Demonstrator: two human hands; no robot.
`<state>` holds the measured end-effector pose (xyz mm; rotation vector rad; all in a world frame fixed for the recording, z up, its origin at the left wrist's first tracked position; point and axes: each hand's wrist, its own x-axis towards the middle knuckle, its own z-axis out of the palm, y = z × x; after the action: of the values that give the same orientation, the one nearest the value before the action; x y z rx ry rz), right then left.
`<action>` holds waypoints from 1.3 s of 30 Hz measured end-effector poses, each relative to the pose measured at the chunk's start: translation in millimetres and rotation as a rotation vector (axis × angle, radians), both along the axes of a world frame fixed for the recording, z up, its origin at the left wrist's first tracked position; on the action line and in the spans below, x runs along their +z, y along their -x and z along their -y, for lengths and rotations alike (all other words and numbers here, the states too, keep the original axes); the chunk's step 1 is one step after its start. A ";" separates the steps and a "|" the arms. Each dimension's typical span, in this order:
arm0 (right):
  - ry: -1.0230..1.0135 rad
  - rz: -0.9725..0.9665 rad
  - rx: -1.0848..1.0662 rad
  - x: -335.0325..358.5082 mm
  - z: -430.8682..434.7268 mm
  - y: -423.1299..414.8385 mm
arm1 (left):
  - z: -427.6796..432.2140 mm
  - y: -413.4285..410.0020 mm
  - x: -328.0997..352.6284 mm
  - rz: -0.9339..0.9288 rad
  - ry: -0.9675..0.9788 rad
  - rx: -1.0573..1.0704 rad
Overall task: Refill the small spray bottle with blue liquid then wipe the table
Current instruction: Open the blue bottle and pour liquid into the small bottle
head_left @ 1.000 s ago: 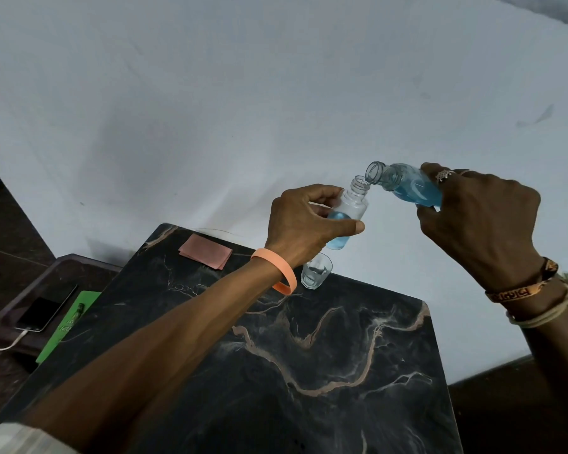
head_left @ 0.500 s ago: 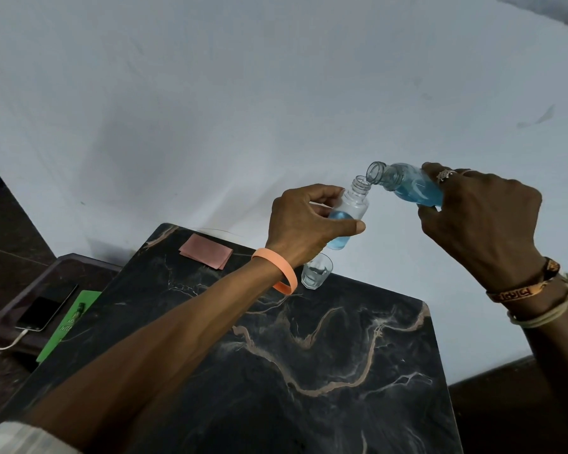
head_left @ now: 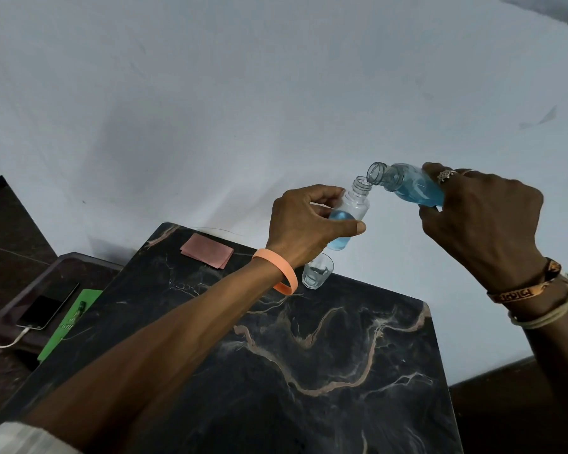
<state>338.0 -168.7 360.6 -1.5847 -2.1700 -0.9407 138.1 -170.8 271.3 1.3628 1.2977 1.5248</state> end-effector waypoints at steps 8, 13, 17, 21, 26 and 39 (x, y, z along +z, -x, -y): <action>-0.011 -0.008 -0.001 -1.2 -0.3 0.1 | 0.2 -0.2 -1.7 0.020 0.000 -0.001; -0.005 -0.006 0.004 -1.4 -0.3 0.0 | 0.9 -0.1 -2.0 0.034 -0.013 -0.014; -0.006 -0.001 -0.002 -1.0 -0.5 0.2 | 0.5 -0.1 -2.6 0.037 -0.020 -0.018; -0.009 -0.006 0.007 -0.9 0.0 0.0 | 0.8 -0.4 -2.2 0.032 -0.027 -0.020; -0.011 -0.003 0.002 0.5 1.0 -0.8 | 1.8 -0.5 0.0 0.036 -0.041 -0.026; -0.027 -0.010 -0.010 0.2 0.5 -0.1 | 3.6 0.4 2.0 0.012 -0.029 -0.012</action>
<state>338.1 -169.2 360.8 -1.5862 -2.1360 -0.9592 137.7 -174.5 273.3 1.3754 1.2626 1.5468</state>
